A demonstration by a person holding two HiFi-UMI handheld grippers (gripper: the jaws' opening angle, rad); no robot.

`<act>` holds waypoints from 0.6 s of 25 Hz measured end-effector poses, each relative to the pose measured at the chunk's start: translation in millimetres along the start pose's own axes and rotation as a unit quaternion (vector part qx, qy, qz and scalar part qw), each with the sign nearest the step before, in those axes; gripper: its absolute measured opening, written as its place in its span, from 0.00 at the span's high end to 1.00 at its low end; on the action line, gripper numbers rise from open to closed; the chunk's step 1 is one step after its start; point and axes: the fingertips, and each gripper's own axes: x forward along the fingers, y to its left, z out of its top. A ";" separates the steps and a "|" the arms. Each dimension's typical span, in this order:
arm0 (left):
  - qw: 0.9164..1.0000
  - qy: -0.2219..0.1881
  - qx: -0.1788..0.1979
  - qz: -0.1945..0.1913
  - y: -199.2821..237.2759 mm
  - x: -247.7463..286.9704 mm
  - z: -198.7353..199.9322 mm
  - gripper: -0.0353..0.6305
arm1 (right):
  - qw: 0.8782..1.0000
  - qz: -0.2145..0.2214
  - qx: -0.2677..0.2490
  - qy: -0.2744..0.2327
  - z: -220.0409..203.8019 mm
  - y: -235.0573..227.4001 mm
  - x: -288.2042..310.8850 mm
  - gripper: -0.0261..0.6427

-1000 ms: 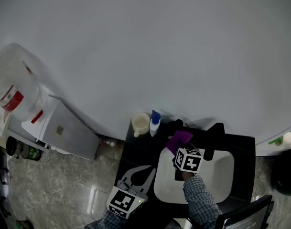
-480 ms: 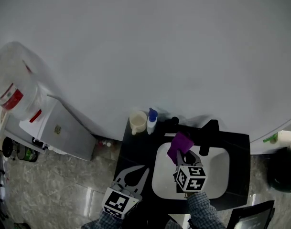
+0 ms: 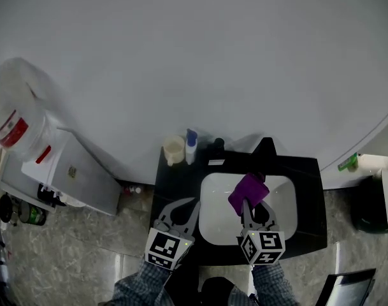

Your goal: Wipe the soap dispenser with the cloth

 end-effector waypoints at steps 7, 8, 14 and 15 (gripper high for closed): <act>0.999 -0.030 0.019 0.012 -44.4 -32.4 23.4 0.94 | 1.000 -0.001 -0.014 -0.005 -1.7 -2.6 -57.2 0.84; 0.999 -0.029 0.024 0.015 -54.4 -39.8 21.9 0.94 | 1.000 0.001 -0.014 -0.008 -2.8 -3.2 -69.2 0.84; 0.999 -0.028 0.024 0.030 -146.5 -93.5 -2.5 0.94 | 1.000 0.017 -0.008 -0.023 -32.3 -11.2 -166.7 0.84; 0.999 -0.028 0.021 0.032 -165.9 -104.0 -9.0 0.94 | 0.999 0.022 -0.006 -0.023 -40.4 -12.5 -186.4 0.84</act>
